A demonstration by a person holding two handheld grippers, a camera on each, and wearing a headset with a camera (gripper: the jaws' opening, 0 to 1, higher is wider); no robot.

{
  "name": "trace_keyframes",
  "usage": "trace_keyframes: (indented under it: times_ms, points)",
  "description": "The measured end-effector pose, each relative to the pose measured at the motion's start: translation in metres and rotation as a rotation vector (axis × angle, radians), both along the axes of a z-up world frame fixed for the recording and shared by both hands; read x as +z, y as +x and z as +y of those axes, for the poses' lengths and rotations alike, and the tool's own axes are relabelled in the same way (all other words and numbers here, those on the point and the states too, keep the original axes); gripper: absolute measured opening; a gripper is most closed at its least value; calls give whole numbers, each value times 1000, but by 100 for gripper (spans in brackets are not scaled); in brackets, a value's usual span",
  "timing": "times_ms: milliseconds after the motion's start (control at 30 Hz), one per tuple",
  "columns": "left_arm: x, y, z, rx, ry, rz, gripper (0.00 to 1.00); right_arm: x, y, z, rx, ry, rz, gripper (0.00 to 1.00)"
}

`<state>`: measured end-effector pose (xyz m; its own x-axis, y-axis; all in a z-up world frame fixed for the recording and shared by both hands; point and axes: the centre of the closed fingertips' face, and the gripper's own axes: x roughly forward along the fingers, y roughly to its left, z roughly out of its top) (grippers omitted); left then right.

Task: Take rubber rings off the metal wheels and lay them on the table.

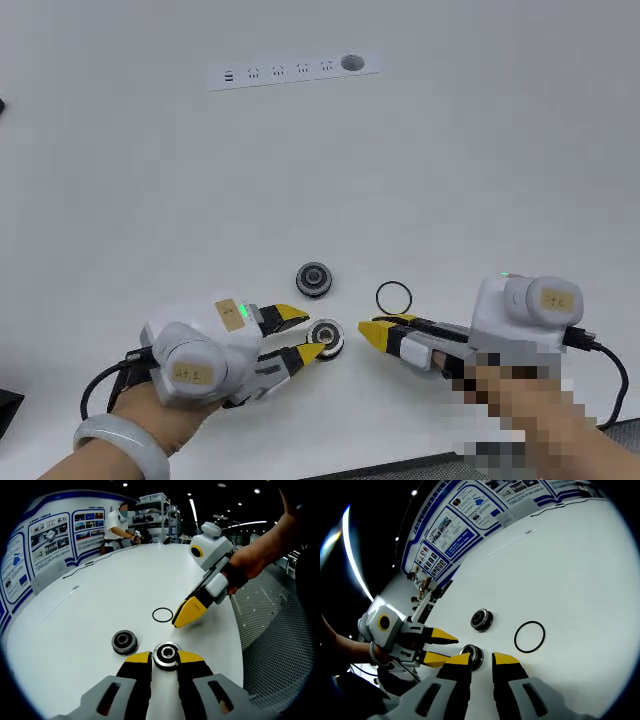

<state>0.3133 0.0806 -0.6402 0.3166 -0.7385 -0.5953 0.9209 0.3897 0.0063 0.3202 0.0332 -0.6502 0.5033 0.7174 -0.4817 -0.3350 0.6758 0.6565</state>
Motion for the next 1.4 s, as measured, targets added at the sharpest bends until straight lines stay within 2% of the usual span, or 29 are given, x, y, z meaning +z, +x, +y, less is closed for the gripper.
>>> trace_keyframes:
  times_ms: [300, 667, 967, 1400]
  points:
    - [-5, -3, -7, -40, 30, 0, 18, -2, -7, 7, 12, 11, 16, 17]
    - [-13, -2, -9, -59, 63, 1, 16, -3, -11, 17, 32, 22, 25, 17]
    - [-14, -2, -10, -66, 71, -3, 14, -7, -8, 20, 27, 38, 40, 17]
    - [-14, -3, -11, -61, 62, -2, 14, -15, -5, 26, -9, 106, 98, 18]
